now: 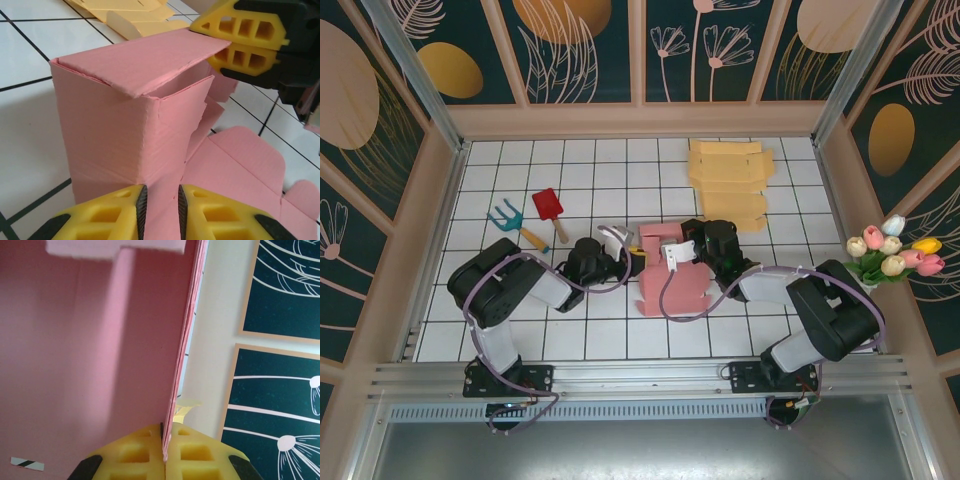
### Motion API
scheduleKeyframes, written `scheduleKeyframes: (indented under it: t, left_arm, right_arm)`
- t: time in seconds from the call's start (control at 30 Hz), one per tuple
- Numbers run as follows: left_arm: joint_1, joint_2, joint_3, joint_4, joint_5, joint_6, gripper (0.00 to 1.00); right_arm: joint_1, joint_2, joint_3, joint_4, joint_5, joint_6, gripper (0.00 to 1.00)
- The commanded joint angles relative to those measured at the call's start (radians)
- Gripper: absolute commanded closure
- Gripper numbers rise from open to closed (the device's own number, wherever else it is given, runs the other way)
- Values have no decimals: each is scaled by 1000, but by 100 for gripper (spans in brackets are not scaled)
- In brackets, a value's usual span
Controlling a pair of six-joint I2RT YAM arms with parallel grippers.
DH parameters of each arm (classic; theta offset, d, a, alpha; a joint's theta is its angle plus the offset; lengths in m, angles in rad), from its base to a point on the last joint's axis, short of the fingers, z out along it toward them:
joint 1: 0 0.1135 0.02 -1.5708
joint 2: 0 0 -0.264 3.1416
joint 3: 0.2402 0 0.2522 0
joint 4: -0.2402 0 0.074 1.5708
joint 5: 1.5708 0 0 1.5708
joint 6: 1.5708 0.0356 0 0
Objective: Fold the paper box
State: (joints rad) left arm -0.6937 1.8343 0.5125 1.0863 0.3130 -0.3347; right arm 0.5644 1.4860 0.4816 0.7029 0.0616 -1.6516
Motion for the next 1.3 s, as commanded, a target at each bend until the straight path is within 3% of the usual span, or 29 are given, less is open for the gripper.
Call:
scheduleKeyframes:
  t: [0.0,0.3,0.77,1.03,1.27]
  left_arm:
    - [1,21,42,0,-118,-6,73]
    - [-1,19,56,-17,-241,-19,61]
    - [-14,46,130,-34,-280,-5,62]
    - [-16,34,139,-72,-363,30,46]
    - [-16,22,99,-33,-286,64,45]
  right_arm:
    - [26,20,-15,-72,-51,-28,100]
    - [32,20,-16,-74,-51,-31,100]
    - [34,15,-15,-91,-37,-30,100]
    - [32,19,-15,-89,-41,-31,100]
    - [33,54,-20,-33,-21,-44,100]
